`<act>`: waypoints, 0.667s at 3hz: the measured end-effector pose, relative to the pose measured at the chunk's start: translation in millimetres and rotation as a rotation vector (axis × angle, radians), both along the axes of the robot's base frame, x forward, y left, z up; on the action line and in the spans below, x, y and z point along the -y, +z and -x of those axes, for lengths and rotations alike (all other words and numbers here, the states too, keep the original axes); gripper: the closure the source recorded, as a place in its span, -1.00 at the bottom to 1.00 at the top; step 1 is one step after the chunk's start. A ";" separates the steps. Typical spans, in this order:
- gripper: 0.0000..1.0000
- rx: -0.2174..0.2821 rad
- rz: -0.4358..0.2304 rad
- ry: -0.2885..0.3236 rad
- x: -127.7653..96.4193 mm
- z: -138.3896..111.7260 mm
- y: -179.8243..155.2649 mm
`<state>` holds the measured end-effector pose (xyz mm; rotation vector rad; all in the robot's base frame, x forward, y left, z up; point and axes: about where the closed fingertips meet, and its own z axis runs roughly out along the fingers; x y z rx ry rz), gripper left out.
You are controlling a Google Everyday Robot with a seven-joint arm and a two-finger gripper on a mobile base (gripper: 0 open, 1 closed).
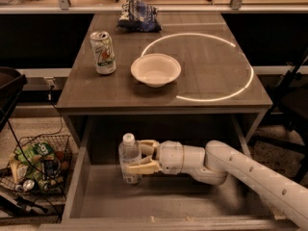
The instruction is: Place blue plastic bottle into top drawer
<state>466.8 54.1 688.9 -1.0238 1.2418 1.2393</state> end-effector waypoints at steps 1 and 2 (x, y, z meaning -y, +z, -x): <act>0.22 0.000 0.000 0.000 -0.1 0.0 1.2; -0.41 0.000 0.000 0.000 -0.2 0.1 1.2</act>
Offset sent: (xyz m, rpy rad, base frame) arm 0.0000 0.0001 0.0012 0.0000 0.0000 0.0001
